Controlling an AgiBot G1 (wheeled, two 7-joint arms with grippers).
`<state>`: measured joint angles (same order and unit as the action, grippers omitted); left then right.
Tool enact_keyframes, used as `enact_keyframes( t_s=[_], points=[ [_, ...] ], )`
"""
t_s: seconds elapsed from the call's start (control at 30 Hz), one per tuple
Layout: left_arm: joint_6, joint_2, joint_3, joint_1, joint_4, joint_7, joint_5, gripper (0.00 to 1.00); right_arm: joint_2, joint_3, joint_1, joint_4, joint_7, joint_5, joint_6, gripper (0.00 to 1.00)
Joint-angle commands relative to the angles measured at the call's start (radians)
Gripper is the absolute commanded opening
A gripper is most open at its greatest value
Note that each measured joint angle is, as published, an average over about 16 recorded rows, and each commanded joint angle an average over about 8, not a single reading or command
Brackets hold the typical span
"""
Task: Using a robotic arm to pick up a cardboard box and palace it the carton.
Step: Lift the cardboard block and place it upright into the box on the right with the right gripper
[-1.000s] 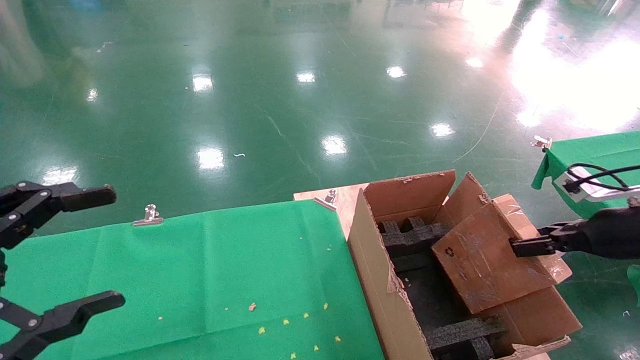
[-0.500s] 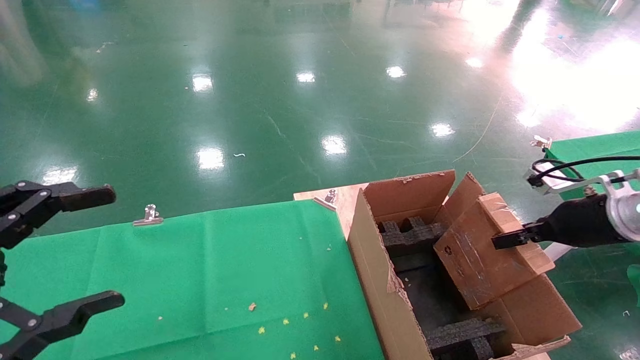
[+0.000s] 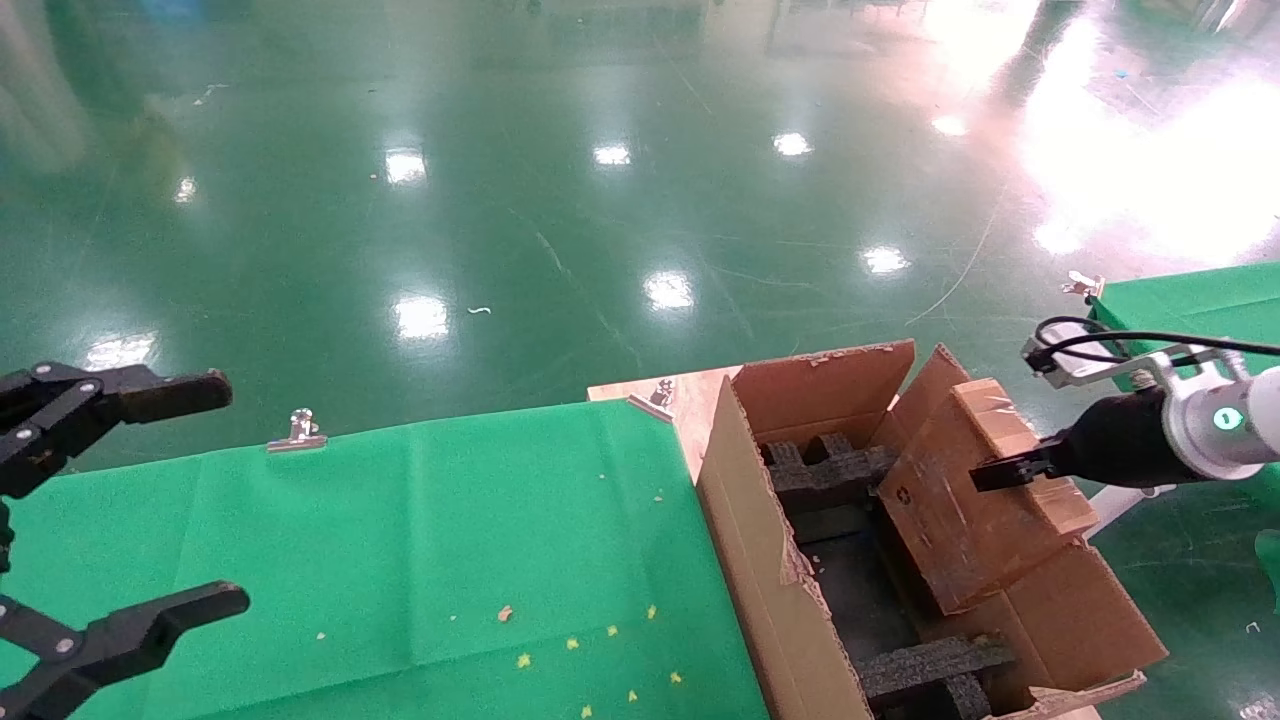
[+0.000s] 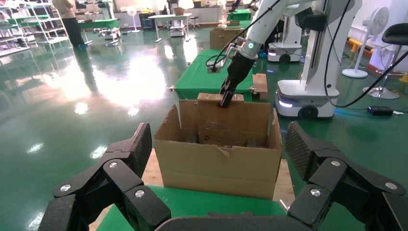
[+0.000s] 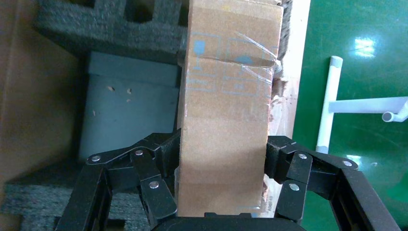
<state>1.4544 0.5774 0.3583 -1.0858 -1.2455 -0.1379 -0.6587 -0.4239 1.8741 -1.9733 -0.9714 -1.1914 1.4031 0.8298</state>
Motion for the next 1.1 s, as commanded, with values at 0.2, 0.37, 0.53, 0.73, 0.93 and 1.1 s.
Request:
enact_keyframes(
  t_s=[0.2, 0.37, 0.53, 0.73, 0.93, 1.1],
  points=[
    [0.0, 0.0, 0.0, 0.0, 0.0, 0.0, 0.0, 1.0, -0.034, 0.029, 0.036, -0.026, -0.083, 0.053, -0.045, 0.0],
    [0.0, 0.0, 0.0, 0.0, 0.0, 0.0, 0.0, 1.0, -0.073, 0.039, 0.08, 0.007, -0.101, 0.053, -0.077, 0.0],
    [0.0, 0.0, 0.0, 0.0, 0.0, 0.0, 0.0, 1.0, -0.105, 0.04, 0.121, 0.052, -0.092, 0.032, -0.1, 0.0],
    [0.0, 0.0, 0.0, 0.0, 0.0, 0.0, 0.0, 1.0, -0.138, 0.033, 0.173, 0.114, -0.061, -0.011, -0.12, 0.0],
    [0.0, 0.0, 0.0, 0.0, 0.0, 0.0, 0.0, 1.0, -0.175, 0.02, 0.224, 0.184, -0.016, -0.061, -0.128, 0.0],
    [0.0, 0.0, 0.0, 0.0, 0.0, 0.0, 0.0, 1.0, -0.204, 0.008, 0.264, 0.239, 0.029, -0.1, -0.125, 0.0]
  ],
)
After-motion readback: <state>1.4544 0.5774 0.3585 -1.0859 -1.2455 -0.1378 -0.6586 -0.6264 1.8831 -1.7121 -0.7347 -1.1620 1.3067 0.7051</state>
